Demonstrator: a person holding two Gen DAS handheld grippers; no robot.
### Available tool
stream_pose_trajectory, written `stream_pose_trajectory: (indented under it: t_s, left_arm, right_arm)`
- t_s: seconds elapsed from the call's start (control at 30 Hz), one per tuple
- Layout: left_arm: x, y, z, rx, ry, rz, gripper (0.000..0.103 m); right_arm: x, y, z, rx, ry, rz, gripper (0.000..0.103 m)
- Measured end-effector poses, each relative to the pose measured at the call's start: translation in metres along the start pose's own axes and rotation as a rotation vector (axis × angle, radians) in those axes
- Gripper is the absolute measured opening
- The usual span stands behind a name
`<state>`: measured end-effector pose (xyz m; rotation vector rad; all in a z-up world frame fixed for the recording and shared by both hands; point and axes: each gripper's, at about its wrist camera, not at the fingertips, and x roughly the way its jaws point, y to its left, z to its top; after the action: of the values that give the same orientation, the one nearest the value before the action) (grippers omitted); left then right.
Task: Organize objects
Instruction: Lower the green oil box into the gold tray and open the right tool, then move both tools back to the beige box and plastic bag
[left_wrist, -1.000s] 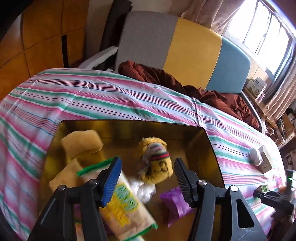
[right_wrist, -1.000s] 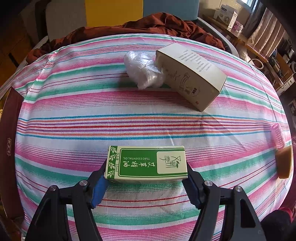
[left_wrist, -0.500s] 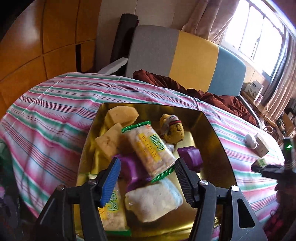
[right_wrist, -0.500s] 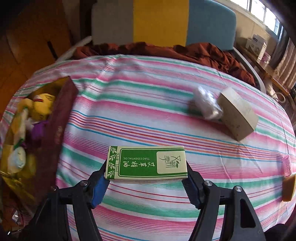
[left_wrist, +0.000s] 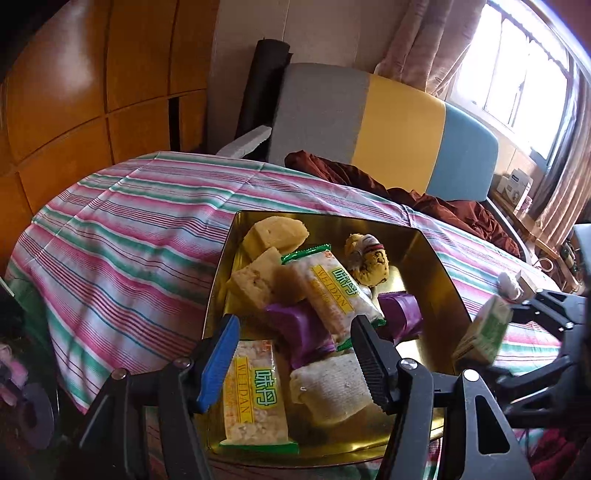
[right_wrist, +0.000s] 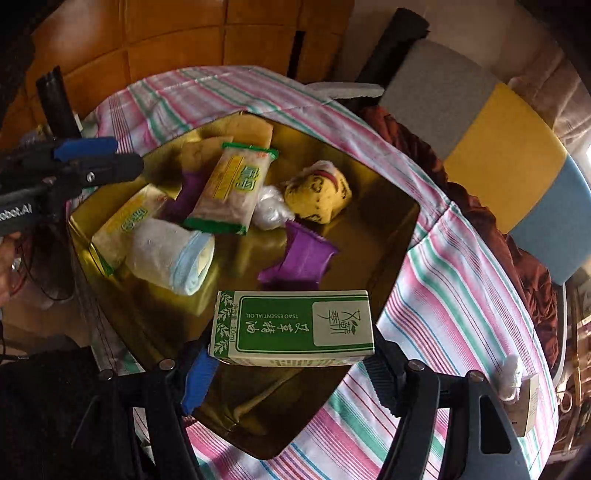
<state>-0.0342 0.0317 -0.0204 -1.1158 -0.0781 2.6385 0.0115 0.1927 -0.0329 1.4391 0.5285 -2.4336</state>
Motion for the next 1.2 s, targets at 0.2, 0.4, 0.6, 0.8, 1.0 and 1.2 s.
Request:
stream_pose_trajectory:
  t_s: [0.2, 0.4, 0.6, 0.8, 1.0, 1.2]
  left_arm:
    - [-0.001, 0.003, -0.006, 0.007, 0.003, 0.002, 0.064]
    - [-0.003, 0.002, -0.006, 0.009, -0.004, 0.011, 0.065]
    - [-0.004, 0.000, -0.006, 0.014, -0.005, 0.015, 0.066]
    - [-0.005, -0.004, -0.006, 0.024, -0.007, 0.023, 0.067]
    - [-0.007, -0.011, -0.003, 0.044, -0.013, 0.027, 0.068]
    - [-0.007, -0.030, 0.002, 0.081, -0.013, -0.004, 0.071]
  right_arm:
    - [0.029, 0.009, 0.004, -0.056, 0.079, -0.005, 0.073]
    - [0.044, 0.007, 0.006, -0.039, 0.104, 0.032, 0.074]
    - [0.047, 0.007, 0.004, -0.024, 0.104, 0.048, 0.082]
    - [0.032, 0.001, 0.004, 0.028, 0.046, 0.063, 0.084]
    - [-0.001, -0.033, -0.004, 0.156, -0.062, 0.094, 0.084]
    - [-0.028, -0.089, -0.041, 0.383, -0.090, -0.003, 0.084]
